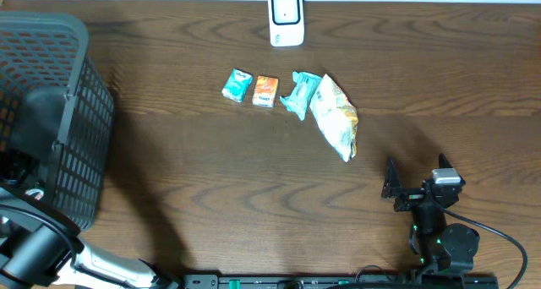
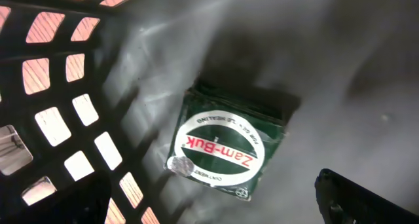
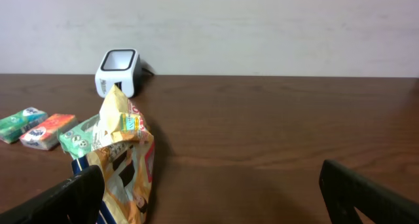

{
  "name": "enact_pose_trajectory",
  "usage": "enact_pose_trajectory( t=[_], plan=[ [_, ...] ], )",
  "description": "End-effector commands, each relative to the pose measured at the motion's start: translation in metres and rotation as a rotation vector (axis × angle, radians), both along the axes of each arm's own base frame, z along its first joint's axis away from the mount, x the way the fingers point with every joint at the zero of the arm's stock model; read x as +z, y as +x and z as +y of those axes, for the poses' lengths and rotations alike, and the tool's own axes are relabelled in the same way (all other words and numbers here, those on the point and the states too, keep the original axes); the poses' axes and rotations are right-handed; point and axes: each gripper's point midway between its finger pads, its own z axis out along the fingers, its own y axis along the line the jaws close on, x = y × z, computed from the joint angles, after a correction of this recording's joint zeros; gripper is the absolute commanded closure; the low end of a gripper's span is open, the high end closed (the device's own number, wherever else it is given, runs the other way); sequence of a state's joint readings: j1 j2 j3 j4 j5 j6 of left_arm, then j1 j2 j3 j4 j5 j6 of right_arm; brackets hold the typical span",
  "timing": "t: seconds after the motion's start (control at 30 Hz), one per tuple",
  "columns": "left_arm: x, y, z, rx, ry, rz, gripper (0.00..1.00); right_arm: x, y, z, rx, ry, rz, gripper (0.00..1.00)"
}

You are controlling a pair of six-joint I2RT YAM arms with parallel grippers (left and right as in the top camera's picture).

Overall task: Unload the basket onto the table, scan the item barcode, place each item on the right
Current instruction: 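Reach the left gripper into the basket toward the green Zam-Buk tin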

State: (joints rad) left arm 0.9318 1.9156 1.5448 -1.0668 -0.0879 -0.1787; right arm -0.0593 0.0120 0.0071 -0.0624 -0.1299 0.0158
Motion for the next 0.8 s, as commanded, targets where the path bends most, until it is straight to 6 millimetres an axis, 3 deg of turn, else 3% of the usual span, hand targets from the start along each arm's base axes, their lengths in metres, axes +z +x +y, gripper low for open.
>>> enact_pose_trajectory(
  t=[0.0, 0.07, 0.23, 0.77],
  plan=[
    [-0.011, -0.011, 0.001, 0.013, -0.026, 0.016, 0.02, 0.0, 0.0, 0.001, 0.003, -0.006, -0.002, 0.01],
    [-0.015, -0.014, 0.001, 0.02, -0.029, 0.016, 0.02, 0.0, 0.0, 0.001, 0.003, -0.006, -0.002, 0.01],
    [-0.034, 0.004, -0.013, -0.051, -0.103, -0.097, 0.02, 0.0, 0.0, 0.001, 0.003, -0.006, -0.002, 0.01],
    [-0.062, -0.003, -0.021, -0.072, -0.107, -0.092, 0.02, 0.0, 0.0, 0.001, 0.003, -0.006, -0.002, 0.01]
  ],
)
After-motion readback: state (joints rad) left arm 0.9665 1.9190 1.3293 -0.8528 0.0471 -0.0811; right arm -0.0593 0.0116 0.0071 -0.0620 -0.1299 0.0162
